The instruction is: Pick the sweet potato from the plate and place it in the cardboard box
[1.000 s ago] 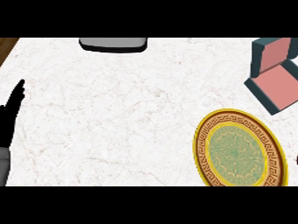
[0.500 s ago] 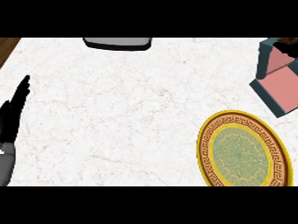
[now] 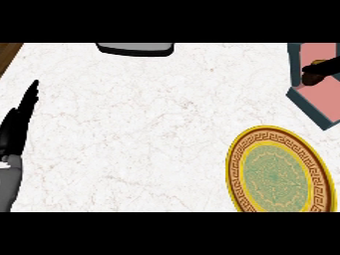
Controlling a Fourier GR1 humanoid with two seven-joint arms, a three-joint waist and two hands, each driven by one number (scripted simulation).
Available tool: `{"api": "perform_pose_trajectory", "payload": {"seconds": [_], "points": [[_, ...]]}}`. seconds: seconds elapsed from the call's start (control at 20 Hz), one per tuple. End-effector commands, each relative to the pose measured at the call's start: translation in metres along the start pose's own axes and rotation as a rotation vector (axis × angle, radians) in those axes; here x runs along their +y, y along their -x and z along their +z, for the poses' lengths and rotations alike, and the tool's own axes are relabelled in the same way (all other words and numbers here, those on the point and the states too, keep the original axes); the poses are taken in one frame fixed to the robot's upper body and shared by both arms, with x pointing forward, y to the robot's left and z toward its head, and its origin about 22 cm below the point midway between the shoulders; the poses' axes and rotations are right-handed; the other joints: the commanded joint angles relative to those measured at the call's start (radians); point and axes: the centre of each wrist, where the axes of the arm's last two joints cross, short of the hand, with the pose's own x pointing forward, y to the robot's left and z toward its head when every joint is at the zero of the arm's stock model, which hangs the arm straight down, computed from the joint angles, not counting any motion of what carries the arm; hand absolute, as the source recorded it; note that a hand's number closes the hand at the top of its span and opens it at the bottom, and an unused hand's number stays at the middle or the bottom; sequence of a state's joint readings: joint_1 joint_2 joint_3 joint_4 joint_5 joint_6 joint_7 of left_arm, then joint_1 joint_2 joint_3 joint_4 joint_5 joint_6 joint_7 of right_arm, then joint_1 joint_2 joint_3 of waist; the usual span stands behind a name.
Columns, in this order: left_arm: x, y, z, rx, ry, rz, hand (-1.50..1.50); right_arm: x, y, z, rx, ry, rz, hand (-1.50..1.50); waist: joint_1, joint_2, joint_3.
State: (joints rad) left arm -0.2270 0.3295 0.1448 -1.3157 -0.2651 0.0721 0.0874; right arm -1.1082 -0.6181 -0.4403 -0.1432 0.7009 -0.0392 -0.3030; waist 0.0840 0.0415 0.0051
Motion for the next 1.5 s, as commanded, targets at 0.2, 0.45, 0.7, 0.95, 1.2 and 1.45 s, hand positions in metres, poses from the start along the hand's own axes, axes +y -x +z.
{"api": "perform_pose_trajectory", "payload": {"seconds": [0.2, 0.45, 0.7, 0.95, 1.2, 1.45], "points": [[0.003, 0.010, 0.013, -0.011, 0.010, 0.003, 0.00, -0.031, 0.000, 0.001, -0.107, 0.182, -0.168, -1.50, 0.006, -0.008, 0.001], [-0.007, 0.007, 0.006, 0.012, -0.008, 0.003, 0.00, -0.060, 0.023, 0.013, -0.127, 0.290, -0.321, -1.50, -0.022, -0.004, 0.001], [0.011, 0.023, 0.012, 0.025, -0.013, -0.016, 0.00, -0.100, 0.044, 0.030, -0.147, 0.304, -0.438, -1.50, -0.027, -0.010, 0.000], [0.012, 0.013, 0.009, 0.015, -0.014, 0.009, 0.00, -0.125, 0.083, 0.060, -0.089, 0.362, -0.421, -1.50, -0.029, -0.011, 0.002], [0.009, 0.022, 0.015, 0.036, -0.017, 0.018, 0.00, -0.158, 0.123, 0.103, -0.063, 0.361, -0.392, -1.50, -0.043, -0.010, 0.004], [0.002, 0.019, 0.021, 0.023, -0.034, 0.008, 0.00, -0.197, 0.132, 0.131, -0.049, 0.346, -0.355, -1.50, -0.041, -0.016, 0.004]]}}
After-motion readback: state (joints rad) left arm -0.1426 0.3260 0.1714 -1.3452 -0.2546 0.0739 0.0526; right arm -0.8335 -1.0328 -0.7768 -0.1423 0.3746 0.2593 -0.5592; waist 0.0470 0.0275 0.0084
